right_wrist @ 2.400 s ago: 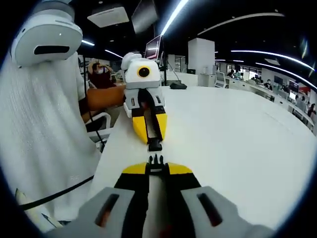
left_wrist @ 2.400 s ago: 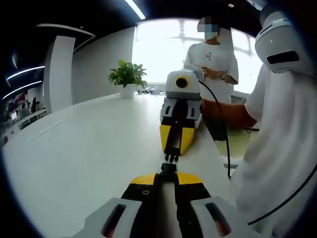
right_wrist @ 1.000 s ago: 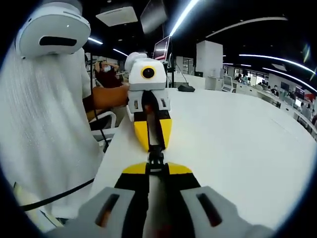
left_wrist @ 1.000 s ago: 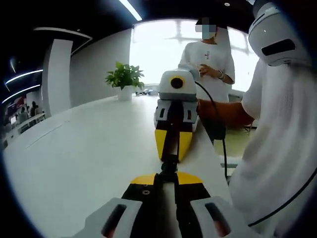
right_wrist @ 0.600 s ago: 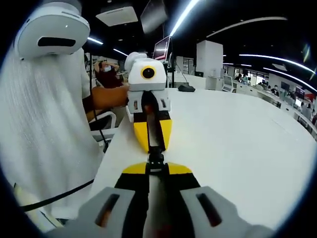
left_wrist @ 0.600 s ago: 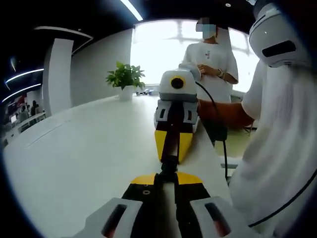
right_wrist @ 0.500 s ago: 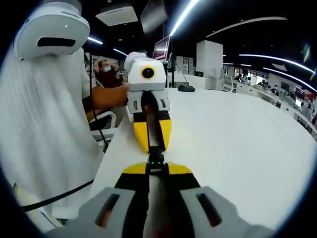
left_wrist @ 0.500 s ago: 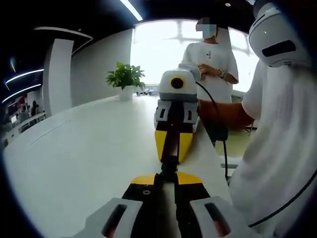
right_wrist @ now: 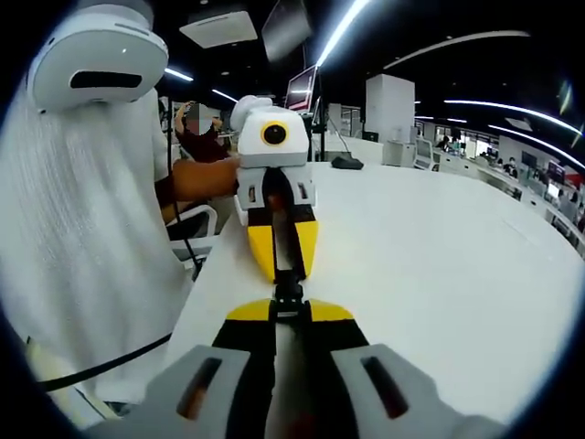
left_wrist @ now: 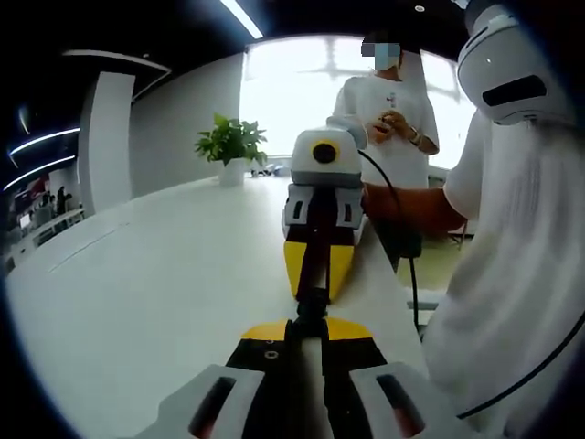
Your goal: Snap the two parts of the plastic buckle together until the buckle closes and remains connected.
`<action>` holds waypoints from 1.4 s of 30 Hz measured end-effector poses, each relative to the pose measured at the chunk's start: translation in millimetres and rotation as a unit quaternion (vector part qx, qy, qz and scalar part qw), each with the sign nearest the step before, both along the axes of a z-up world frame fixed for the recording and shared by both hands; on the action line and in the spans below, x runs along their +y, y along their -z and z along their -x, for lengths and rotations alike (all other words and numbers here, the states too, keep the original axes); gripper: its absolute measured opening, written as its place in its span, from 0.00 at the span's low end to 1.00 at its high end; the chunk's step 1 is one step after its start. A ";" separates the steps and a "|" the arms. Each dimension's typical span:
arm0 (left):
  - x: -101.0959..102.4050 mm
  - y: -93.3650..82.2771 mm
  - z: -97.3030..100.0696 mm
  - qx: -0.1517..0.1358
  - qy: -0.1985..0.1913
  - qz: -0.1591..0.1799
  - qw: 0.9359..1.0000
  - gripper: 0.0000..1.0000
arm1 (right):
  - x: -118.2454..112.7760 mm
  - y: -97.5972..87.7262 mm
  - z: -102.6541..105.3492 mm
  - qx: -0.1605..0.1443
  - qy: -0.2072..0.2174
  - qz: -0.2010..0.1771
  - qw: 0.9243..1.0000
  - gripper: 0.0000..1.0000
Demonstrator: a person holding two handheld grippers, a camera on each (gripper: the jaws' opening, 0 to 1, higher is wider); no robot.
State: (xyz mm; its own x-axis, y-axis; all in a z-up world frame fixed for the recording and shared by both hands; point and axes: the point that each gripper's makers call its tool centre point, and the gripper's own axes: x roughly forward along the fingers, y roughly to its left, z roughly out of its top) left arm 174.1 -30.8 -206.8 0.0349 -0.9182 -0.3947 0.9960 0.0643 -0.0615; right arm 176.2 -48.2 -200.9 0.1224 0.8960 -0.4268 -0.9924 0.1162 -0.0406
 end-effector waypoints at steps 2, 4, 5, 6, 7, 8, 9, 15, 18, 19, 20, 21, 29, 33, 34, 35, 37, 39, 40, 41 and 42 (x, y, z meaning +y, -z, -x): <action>0.1 -0.1 0.1 0.001 0.002 -0.001 1.000 0.09 | 0.6 0.1 0.2 0.002 -0.004 0.000 1.000 0.10; 0.2 -0.1 -0.1 0.002 0.003 -0.001 1.000 0.09 | 1.0 0.1 0.4 0.002 -0.007 0.000 1.000 0.10; 0.3 0.0 -0.1 0.002 0.004 -0.001 1.000 0.09 | 1.1 0.1 0.3 0.003 -0.007 0.000 1.000 0.10; 0.2 0.0 -0.1 0.002 0.004 -0.001 1.000 0.09 | 1.1 0.1 0.3 0.003 -0.007 0.000 1.000 0.10; 0.3 -0.1 -0.1 0.002 0.004 -0.001 1.000 0.09 | 1.1 0.1 0.2 0.002 -0.007 0.000 1.000 0.10; 0.2 -0.1 -0.1 0.002 0.002 -0.001 1.000 0.09 | 1.2 0.1 0.2 0.002 -0.007 -0.001 1.000 0.10; 0.2 -0.1 0.0 0.001 0.002 -0.001 1.000 0.09 | 1.4 0.0 0.4 0.002 -0.005 0.000 1.000 0.10; 0.3 -0.1 -0.2 -0.003 -0.004 0.000 1.000 0.09 | 2.5 0.0 0.0 -0.003 0.005 0.002 1.000 0.10; 0.2 -0.1 -0.2 -0.004 -0.004 0.000 1.000 0.09 | 3.1 0.3 -0.4 -0.003 0.007 0.002 1.000 0.10; 0.1 -0.2 -0.1 -0.005 -0.004 0.000 1.000 0.09 | 3.3 0.3 -0.5 -0.003 0.007 0.002 1.000 0.10; -0.3 -0.1 0.2 -0.004 -0.004 0.000 1.000 0.09 | 4.2 0.4 -0.3 -0.004 0.007 0.001 1.000 0.10; -3.4 0.1 2.8 -0.005 0.000 0.003 1.000 0.09 | 10.6 -1.6 4.1 -0.017 -0.014 -0.003 1.000 0.10; -8.8 7.4 -0.4 -0.011 0.002 -0.001 1.000 0.10 | 8.1 -2.4 11.6 -0.007 -0.004 0.000 1.000 0.11; -12.7 11.0 0.6 -0.002 0.002 -0.005 1.000 0.11 | 11.0 -2.7 12.5 -0.006 -0.002 0.002 1.000 0.11; -14.0 12.1 0.3 0.001 0.001 -0.005 1.000 0.11 | 10.4 -2.4 10.0 -0.004 0.000 0.002 1.000 0.11; -12.4 11.6 1.9 0.006 0.000 -0.004 1.000 0.11 | 10.2 -2.1 8.9 -0.001 0.001 0.002 1.000 0.11; -12.1 12.1 3.6 0.010 -0.001 -0.007 1.000 0.11 | 10.1 -1.6 6.3 0.000 0.001 0.003 1.000 0.12; -11.3 12.7 5.4 0.007 -0.001 -0.007 1.000 0.11 | 10.7 -1.4 5.3 0.002 0.002 0.003 1.000 0.12; -10.4 12.5 5.4 0.008 -0.001 -0.006 1.000 0.11 | 11.2 -1.5 5.1 0.003 0.002 0.003 1.000 0.12; -10.4 12.7 5.4 0.009 -0.002 -0.006 1.000 0.11 | 11.1 -1.2 4.2 0.004 0.002 0.002 1.000 0.12; -10.2 12.4 5.1 0.009 -0.001 -0.005 1.000 0.11 | 11.1 -1.1 3.3 0.005 0.002 0.000 1.000 0.12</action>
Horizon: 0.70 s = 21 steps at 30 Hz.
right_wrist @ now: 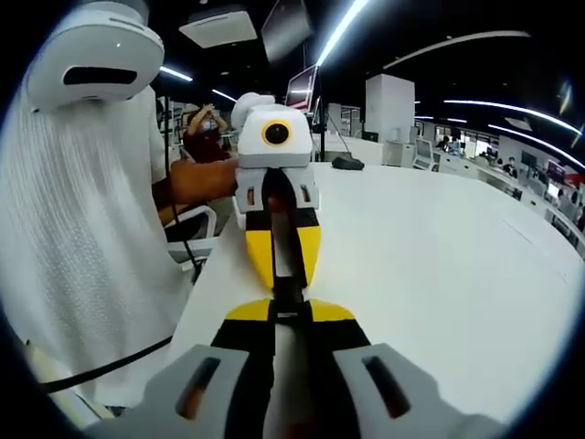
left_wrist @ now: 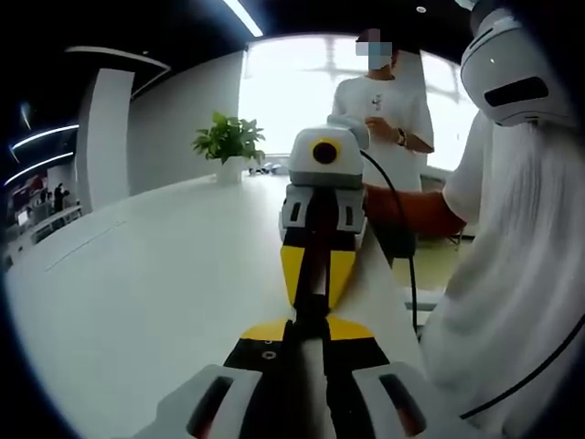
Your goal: Snap the two parts of the plastic buckle together until the buckle closes and remains connected.
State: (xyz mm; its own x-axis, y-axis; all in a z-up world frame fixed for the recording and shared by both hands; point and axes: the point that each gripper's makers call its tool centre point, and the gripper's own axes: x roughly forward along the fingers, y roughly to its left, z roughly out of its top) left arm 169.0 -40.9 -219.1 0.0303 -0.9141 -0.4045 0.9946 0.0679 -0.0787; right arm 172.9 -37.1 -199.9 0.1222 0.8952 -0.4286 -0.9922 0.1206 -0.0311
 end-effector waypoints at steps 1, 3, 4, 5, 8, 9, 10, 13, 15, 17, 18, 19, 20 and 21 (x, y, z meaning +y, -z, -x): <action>-0.4 -0.1 -0.2 0.000 0.000 0.001 1.000 0.11 | 0.0 0.1 -0.8 0.001 0.000 -0.001 1.000 0.12; -0.7 -1.0 -0.2 0.000 0.000 0.001 1.000 0.11 | -0.3 0.5 -2.8 0.001 0.001 -0.001 1.000 0.12; -1.9 -0.6 0.0 0.000 0.000 0.000 1.000 0.11 | -0.3 0.6 -3.3 0.001 0.001 -0.001 1.000 0.12; -1.4 -1.5 -0.3 0.000 0.000 -0.001 1.000 0.11 | -0.3 0.7 -3.8 0.001 0.001 -0.002 1.000 0.12; -0.6 -1.4 -0.7 -0.001 0.001 -0.002 1.000 0.11 | 0.0 0.8 -5.3 -0.001 0.002 -0.001 1.000 0.12; -0.3 -1.4 -0.9 0.001 0.000 -0.002 1.000 0.11 | -0.2 0.9 -5.7 -0.001 0.001 -0.001 1.000 0.12; -0.3 -1.4 -1.0 0.002 -0.001 -0.002 1.000 0.11 | -0.3 1.0 -6.4 -0.001 0.002 -0.001 1.000 0.12; -0.1 -1.4 -0.3 0.003 -0.003 -0.003 1.000 0.11 | -0.8 1.2 -7.5 -0.002 0.001 -0.003 1.000 0.12; 0.8 -1.3 -0.3 0.001 -0.004 -0.004 1.000 0.12 | -0.5 1.3 -7.7 -0.003 0.001 -0.003 1.000 0.12; 1.6 -1.1 -1.0 0.002 -0.005 -0.004 1.000 0.12 | -0.3 1.2 -7.2 -0.003 0.001 -0.003 1.000 0.12; 2.0 -1.0 -1.4 0.002 -0.006 -0.003 1.000 0.12 | -0.3 1.3 -7.4 -0.003 0.001 -0.003 1.000 0.12; 1.9 -1.0 -1.7 0.002 -0.006 -0.001 1.000 0.13 | -0.4 1.3 -7.4 -0.004 0.000 -0.004 1.000 0.12; 1.6 -1.1 -1.8 0.001 -0.006 -0.001 1.000 0.14 | -0.4 1.4 -7.4 -0.003 0.000 -0.004 1.000 0.12; 0.8 -1.4 -1.6 0.000 -0.004 0.001 1.000 0.17 | -0.3 1.3 -7.5 -0.003 0.000 -0.004 1.000 0.12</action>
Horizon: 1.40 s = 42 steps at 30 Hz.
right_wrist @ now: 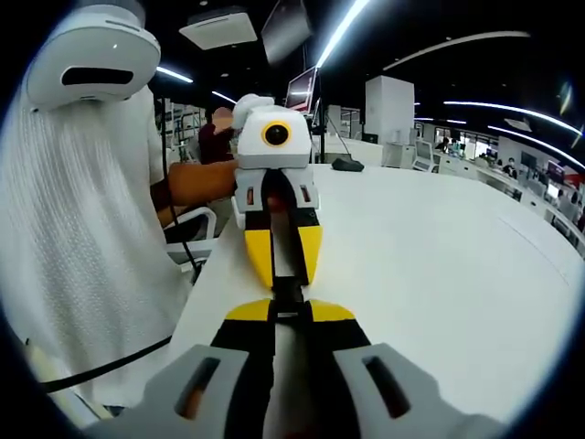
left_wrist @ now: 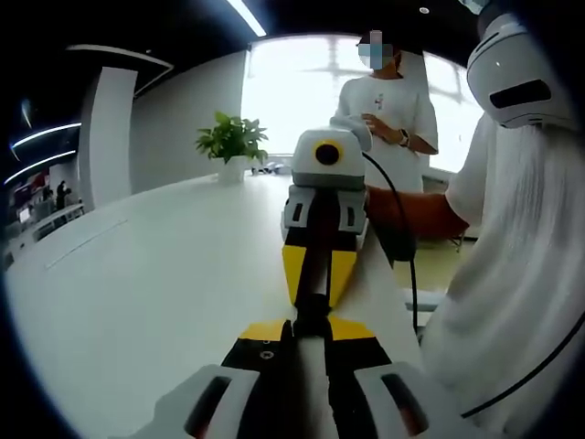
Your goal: Snap the two parts of the plastic buckle together until the buckle closes and remains connected.
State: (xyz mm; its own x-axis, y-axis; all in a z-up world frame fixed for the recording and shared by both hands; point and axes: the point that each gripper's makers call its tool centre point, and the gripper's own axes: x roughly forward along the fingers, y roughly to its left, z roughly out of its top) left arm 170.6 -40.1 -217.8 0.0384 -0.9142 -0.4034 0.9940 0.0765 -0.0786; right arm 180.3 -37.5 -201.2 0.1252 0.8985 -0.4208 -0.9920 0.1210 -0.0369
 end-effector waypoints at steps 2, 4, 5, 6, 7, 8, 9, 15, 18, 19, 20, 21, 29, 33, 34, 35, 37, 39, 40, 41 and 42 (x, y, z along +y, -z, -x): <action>0.0 0.0 0.4 -0.001 0.002 -0.001 1.000 0.18 | 0.4 0.0 0.6 0.000 0.000 0.000 1.000 0.12; 11.2 -9.0 -5.6 -0.002 0.001 -0.002 1.000 0.19 | 0.6 0.0 1.2 -0.001 0.000 0.000 1.000 0.12; 11.5 -9.9 -5.9 -0.002 0.002 -0.001 1.000 0.19 | 0.5 0.0 1.1 -0.001 0.000 0.000 1.000 0.12; 10.9 -10.5 -5.8 -0.003 0.002 -0.001 1.000 0.20 | 0.2 0.0 1.1 -0.001 0.000 0.000 1.000 0.12; 10.4 -10.7 -5.4 -0.003 0.002 0.000 1.000 0.20 | 0.0 -0.1 0.8 -0.001 0.000 0.000 1.000 0.12; 10.0 -10.9 -4.9 -0.003 0.003 0.000 1.000 0.21 | -0.3 -0.1 0.6 -0.001 0.000 -0.001 1.000 0.12; 9.6 -11.1 -4.5 -0.003 0.003 0.000 1.000 0.21 | -0.4 -0.1 0.4 -0.001 0.000 0.000 1.000 0.12; 8.7 -26.8 -7.9 0.007 -0.007 0.032 0.999 0.25 | -1.0 -0.1 0.8 -0.001 -0.002 0.000 1.000 0.12; 11.2 -28.9 -9.7 0.003 -0.011 0.031 0.999 0.26 | -1.3 0.0 1.0 -0.001 -0.002 0.001 1.000 0.12; 11.5 -28.8 -10.0 0.003 -0.011 0.030 0.999 0.26 | -1.4 0.1 1.0 -0.001 -0.003 0.001 1.000 0.12; 12.8 -28.3 -10.5 0.000 -0.013 0.025 1.000 0.26 | -1.6 0.1 1.2 -0.002 -0.003 0.000 1.000 0.12; 13.5 -28.0 -10.9 -0.001 -0.014 0.023 1.000 0.26 | -1.9 0.1 0.8 -0.002 -0.003 0.000 1.000 0.12; 16.4 -23.4 -12.7 0.003 -0.022 0.018 1.000 0.27 | -2.6 0.1 1.0 -0.001 -0.005 0.001 1.000 0.12; 17.6 -22.6 -14.0 0.002 -0.025 0.017 1.000 0.28 | -2.7 -0.1 0.4 -0.002 -0.005 0.003 1.000 0.12; 18.1 -23.1 -14.7 0.002 -0.026 0.018 0.999 0.28 | -2.7 -0.2 0.2 -0.003 -0.005 0.003 1.000 0.12; 18.9 -24.0 -16.0 0.001 -0.029 0.020 0.999 0.28 | -2.8 -0.3 -1.0 -0.004 -0.004 0.004 1.000 0.12; 20.2 -25.5 -17.7 0.000 -0.033 0.022 0.999 0.28 | -3.1 -0.5 -2.6 -0.005 -0.002 0.004 1.000 0.12; 21.6 -28.0 -20.0 -0.001 -0.036 0.026 0.999 0.28 | -3.1 -0.7 -4.1 -0.005 -0.001 0.003 1.000 0.12; 22.3 -28.6 -20.9 -0.002 -0.038 0.027 0.999 0.28 | -3.3 -0.9 -4.6 -0.005 0.000 0.003 1.000 0.12; 22.8 -29.2 -21.6 -0.002 -0.039 0.027 0.999 0.28 | -3.4 -1.0 -5.2 -0.006 0.000 0.004 1.000 0.12; 23.5 -29.8 -22.5 -0.004 -0.039 0.027 0.999 0.28 | -3.8 -1.2 -6.1 -0.007 0.002 0.005 1.000 0.12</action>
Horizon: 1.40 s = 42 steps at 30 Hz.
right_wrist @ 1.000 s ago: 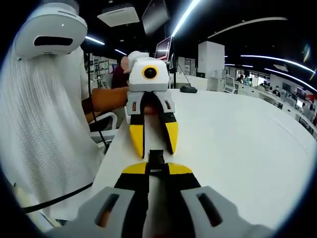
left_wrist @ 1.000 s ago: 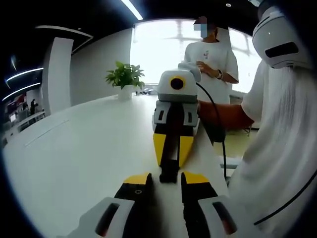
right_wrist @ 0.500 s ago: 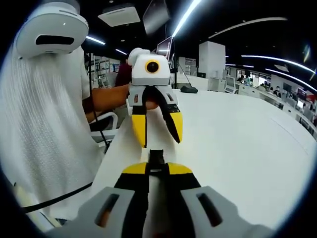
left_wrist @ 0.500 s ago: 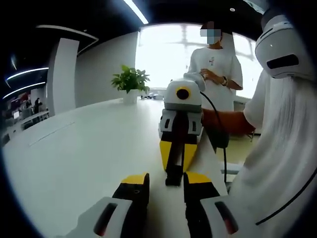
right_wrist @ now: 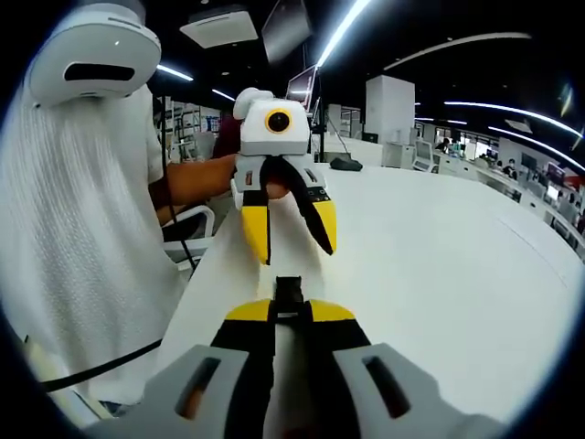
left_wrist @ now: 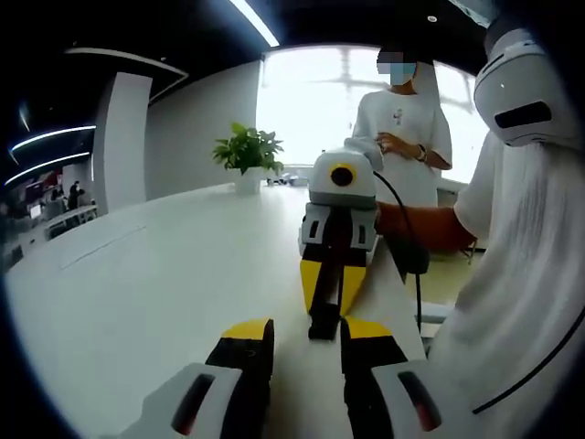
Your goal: Snap the two parts of the plastic buckle together until the buckle closes and remains connected.
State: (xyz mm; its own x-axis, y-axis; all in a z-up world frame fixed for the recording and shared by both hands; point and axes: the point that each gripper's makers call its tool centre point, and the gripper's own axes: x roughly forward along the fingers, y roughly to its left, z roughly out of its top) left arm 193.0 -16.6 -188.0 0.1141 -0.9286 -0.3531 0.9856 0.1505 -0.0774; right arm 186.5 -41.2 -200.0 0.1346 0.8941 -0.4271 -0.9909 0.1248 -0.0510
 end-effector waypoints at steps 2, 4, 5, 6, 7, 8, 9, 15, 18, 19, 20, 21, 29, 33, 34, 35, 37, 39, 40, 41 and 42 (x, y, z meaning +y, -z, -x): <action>1.3 -1.2 -1.5 -0.001 -0.002 0.001 1.000 0.28 | -0.6 -0.4 -1.2 -0.002 0.002 0.001 1.000 0.12; 2.2 -2.2 -2.3 -0.002 -0.005 0.002 1.000 0.28 | -0.8 -0.8 -1.0 -0.001 0.002 -0.001 1.000 0.12; 2.7 -2.7 -2.5 -0.001 -0.007 0.003 1.000 0.28 | -0.6 -1.0 -0.8 -0.001 0.002 -0.002 1.000 0.12; 3.1 -2.8 -2.6 -0.001 -0.008 0.004 1.000 0.28 | -0.8 -0.9 -0.4 -0.001 0.002 -0.001 1.000 0.12; 3.7 -2.7 -2.8 -0.001 -0.009 0.003 1.000 0.28 | -1.0 -1.4 -0.5 -0.002 0.002 -0.001 1.000 0.12; 4.0 -2.6 -2.8 -0.001 -0.010 0.003 1.000 0.28 | -1.0 -1.9 -0.4 -0.002 0.002 -0.002 1.000 0.12; 4.2 -2.6 -2.4 -0.001 -0.010 0.002 1.000 0.28 | -0.9 -3.0 -0.4 -0.001 0.003 -0.005 1.000 0.12; 3.5 -2.7 -1.5 -0.001 -0.011 0.002 1.000 0.28 | -0.2 -2.3 0.4 -0.003 0.002 -0.004 1.000 0.12; 4.0 -1.6 -2.9 0.001 -0.013 0.002 1.000 0.28 | -0.1 -3.9 -0.8 -0.002 0.001 -0.009 1.000 0.12; 4.3 -1.5 -3.8 0.002 -0.014 0.002 1.000 0.28 | -0.1 -3.7 -1.4 -0.003 0.000 -0.008 1.000 0.12; 4.8 -1.4 -5.1 0.002 -0.016 0.002 1.000 0.28 | -0.4 -3.1 -2.5 -0.004 0.000 -0.006 1.000 0.12; 5.5 -1.5 -6.6 0.002 -0.018 0.002 1.000 0.28 | -0.7 -2.6 -3.9 -0.004 0.000 -0.004 1.000 0.12; 11.3 -2.1 -11.4 0.001 -0.029 0.001 1.000 0.28 | -3.8 -2.4 -10.6 -0.001 0.004 -0.004 1.000 0.12; 13.9 -2.5 -14.0 0.001 -0.036 0.003 0.999 0.28 | -4.9 -1.6 -13.5 -0.001 0.005 -0.003 1.000 0.12; 13.9 -3.8 -14.4 0.000 -0.037 0.007 0.999 0.28 | -5.2 -1.5 -14.4 -0.001 0.005 -0.003 1.000 0.12; 14.2 -4.7 -14.5 0.000 -0.038 0.010 0.999 0.28 | -5.6 -1.4 -15.5 -0.001 0.006 -0.002 1.000 0.12; 15.4 -4.6 -16.9 0.000 -0.046 0.009 0.999 0.27 | -6.6 -1.6 -18.2 -0.001 0.008 -0.001 1.000 0.12; 16.0 -4.2 -17.7 0.000 -0.048 0.008 0.999 0.28 | -7.7 -1.6 -21.1 0.000 0.010 -0.001 1.000 0.12; 16.3 -4.0 -18.1 0.001 -0.050 0.007 0.999 0.28 | -8.5 -1.1 -22.9 0.000 0.011 0.000 1.000 0.12; 16.8 -3.9 -18.0 0.001 -0.049 0.008 0.999 0.29 | -8.9 -1.0 -23.8 0.000 0.011 0.000 1.000 0.12; 17.1 -3.7 -18.3 0.002 -0.050 0.008 0.999 0.30 | -9.6 -1.0 -25.0 0.001 0.012 -0.001 1.000 0.12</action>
State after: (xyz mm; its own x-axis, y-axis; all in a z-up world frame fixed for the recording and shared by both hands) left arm 211.3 0.5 -184.3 0.2052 -0.9179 -0.3397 0.9655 0.2468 -0.0836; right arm 211.5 -50.8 -199.0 0.1554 0.8911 -0.4263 -0.9877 0.1484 -0.0498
